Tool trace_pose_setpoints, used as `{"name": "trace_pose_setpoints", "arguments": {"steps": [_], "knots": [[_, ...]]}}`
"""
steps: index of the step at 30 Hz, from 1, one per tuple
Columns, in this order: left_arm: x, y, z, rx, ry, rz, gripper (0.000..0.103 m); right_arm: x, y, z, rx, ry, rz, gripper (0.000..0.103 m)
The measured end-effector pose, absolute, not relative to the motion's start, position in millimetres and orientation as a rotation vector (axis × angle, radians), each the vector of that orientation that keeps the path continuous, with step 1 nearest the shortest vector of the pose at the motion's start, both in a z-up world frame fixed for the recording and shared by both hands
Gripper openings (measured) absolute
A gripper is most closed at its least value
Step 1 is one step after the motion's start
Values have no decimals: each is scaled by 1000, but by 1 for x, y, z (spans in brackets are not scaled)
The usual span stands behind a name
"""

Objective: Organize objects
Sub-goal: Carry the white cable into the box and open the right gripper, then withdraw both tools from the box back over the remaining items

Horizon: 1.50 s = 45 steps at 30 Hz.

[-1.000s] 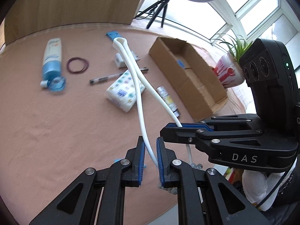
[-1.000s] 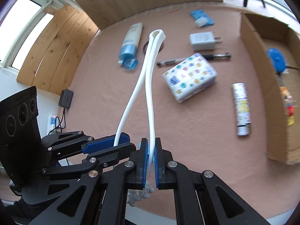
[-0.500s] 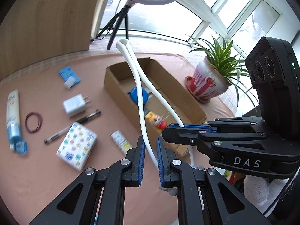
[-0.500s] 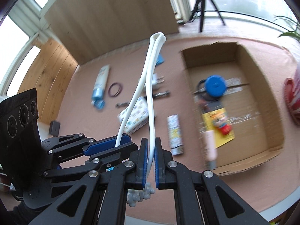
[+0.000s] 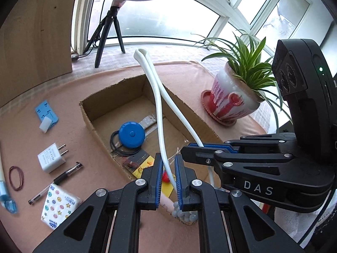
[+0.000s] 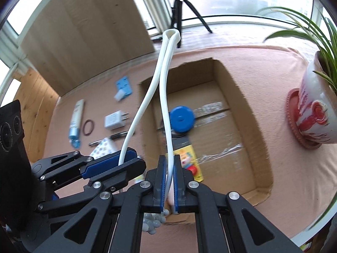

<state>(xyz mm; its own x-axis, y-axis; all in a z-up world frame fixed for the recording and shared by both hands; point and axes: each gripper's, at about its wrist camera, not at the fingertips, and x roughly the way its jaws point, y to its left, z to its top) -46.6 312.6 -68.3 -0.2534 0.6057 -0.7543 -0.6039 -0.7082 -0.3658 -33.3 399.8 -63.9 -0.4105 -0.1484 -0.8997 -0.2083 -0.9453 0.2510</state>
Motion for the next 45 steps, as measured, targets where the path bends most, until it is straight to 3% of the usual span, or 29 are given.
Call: {"name": "trace_pose_setpoints", "arguments": {"steps": [6, 8, 10, 11, 13, 15, 17, 27, 33, 45], "knots": [[-53, 325, -78, -1219, 32, 2044, 11, -41, 415, -77, -1694, 505, 2525, 6], [-56, 326, -80, -1230, 64, 2075, 21, -42, 417, -79, -1695, 500, 2521, 6], [-60, 325, -84, -1271, 95, 2112, 42, -44, 419, -82, -1683, 469, 2527, 6], [-62, 321, -85, -1270, 87, 2111, 42, -45, 419, -82, -1670, 439, 2522, 7], [-63, 314, -85, -1266, 80, 2117, 43, -47, 420, -83, -1655, 365, 2497, 14], [-62, 307, -85, -1269, 86, 2125, 43, -46, 422, -82, -1641, 361, 2488, 34], [-62, 301, -84, -1274, 85, 2129, 43, -44, 422, -80, -1624, 369, 2502, 41], [-52, 242, -79, -1312, 62, 2202, 43, -39, 387, -73, -1573, 389, 2591, 42], [-46, 180, -83, -1360, 26, 2267, 54, -37, 358, -70, -1547, 391, 2657, 42], [-58, 49, -108, -1530, -25, 2463, 56, -32, 301, -71, -1537, 424, 2778, 42]]}}
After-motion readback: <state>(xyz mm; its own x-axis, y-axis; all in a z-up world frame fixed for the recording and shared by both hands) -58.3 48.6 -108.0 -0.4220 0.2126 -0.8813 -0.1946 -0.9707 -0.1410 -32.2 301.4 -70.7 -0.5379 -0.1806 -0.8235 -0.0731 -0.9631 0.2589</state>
